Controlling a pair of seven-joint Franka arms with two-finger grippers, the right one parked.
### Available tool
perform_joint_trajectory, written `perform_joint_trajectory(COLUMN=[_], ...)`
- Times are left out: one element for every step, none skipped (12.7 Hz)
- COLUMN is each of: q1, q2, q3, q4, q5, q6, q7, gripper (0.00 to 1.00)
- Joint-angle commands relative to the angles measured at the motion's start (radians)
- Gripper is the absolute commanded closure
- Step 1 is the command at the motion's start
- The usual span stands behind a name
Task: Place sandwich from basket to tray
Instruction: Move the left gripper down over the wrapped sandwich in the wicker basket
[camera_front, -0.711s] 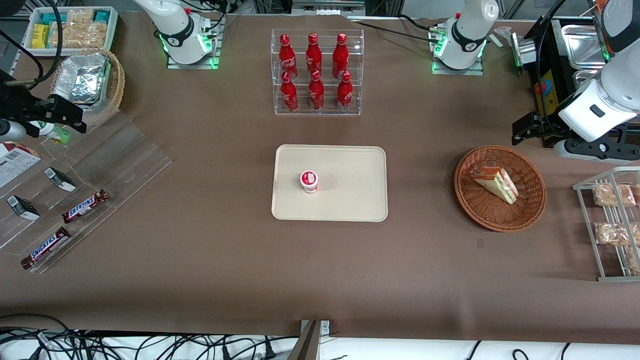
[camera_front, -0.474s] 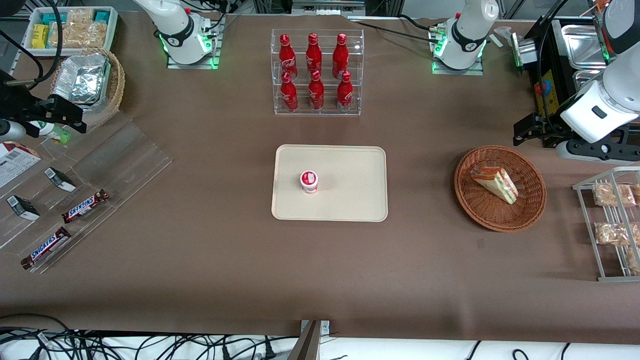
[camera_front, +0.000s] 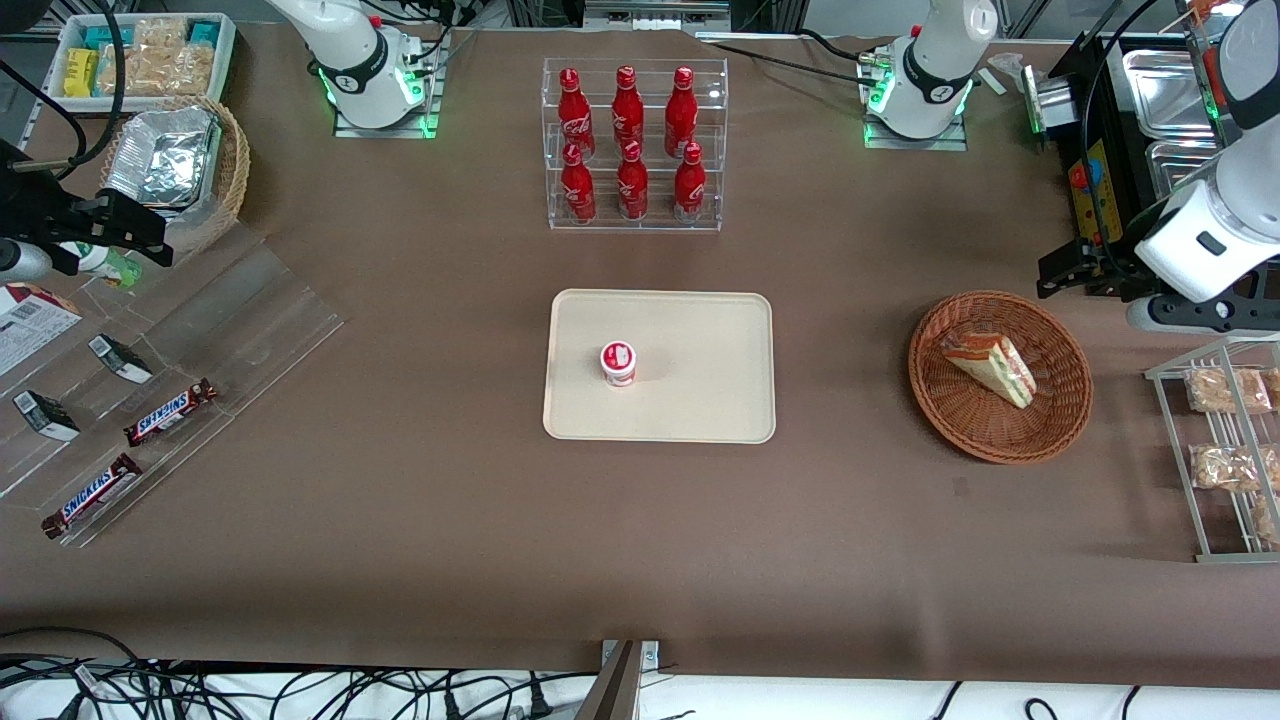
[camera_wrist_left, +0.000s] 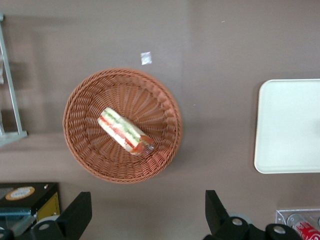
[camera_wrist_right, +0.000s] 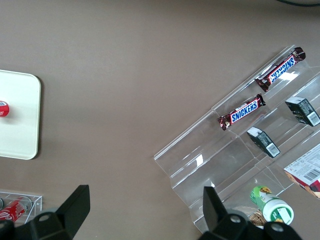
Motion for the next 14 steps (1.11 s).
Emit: perform_joint_trajectory(q1=[0.02, 0.023, 0.023, 0.023, 0.023, 0.023, 0.023, 0.023, 0.023, 0.023, 0.024, 0.044, 0.064, 0.069], q2=[-0.009, -0.011, -0.014, -0.016, -0.014, -0.012, -0.012, -0.014, -0.014, -0.012, -0.012, -0.011, -0.005, 0.01], q3=[-0.005, -0.005, -0.005, -0.006, -0.005, -0.009, -0.017, -0.017, -0.017, -0.017, -0.014, -0.014, -0.015, -0.015], q4=[-0.092, -0.135, -0.184, -0.227, -0.27, -0.314, -0.363, -0.412, -0.452, -0.484, -0.515, -0.544, -0.567, -0.58], q5=[0.023, 0.024, 0.041, 0.05, 0.057, 0.098, 0.128, 0.133, 0.133, 0.133, 0.133, 0.133, 0.133, 0.133], q6=[0.082, 0.12, 0.181, 0.241, 0.299, 0.353, 0.413, 0.474, 0.52, 0.556, 0.599, 0.638, 0.68, 0.721], q7=[-0.087, -0.129, -0.187, -0.257, -0.343, -0.424, -0.506, -0.572, -0.604, -0.621, -0.637, -0.64, -0.643, -0.661], gripper=[0.0, 0.0, 0.0, 0.0, 0.0, 0.0, 0.0, 0.0, 0.0, 0.0, 0.0, 0.0, 0.0, 0.0])
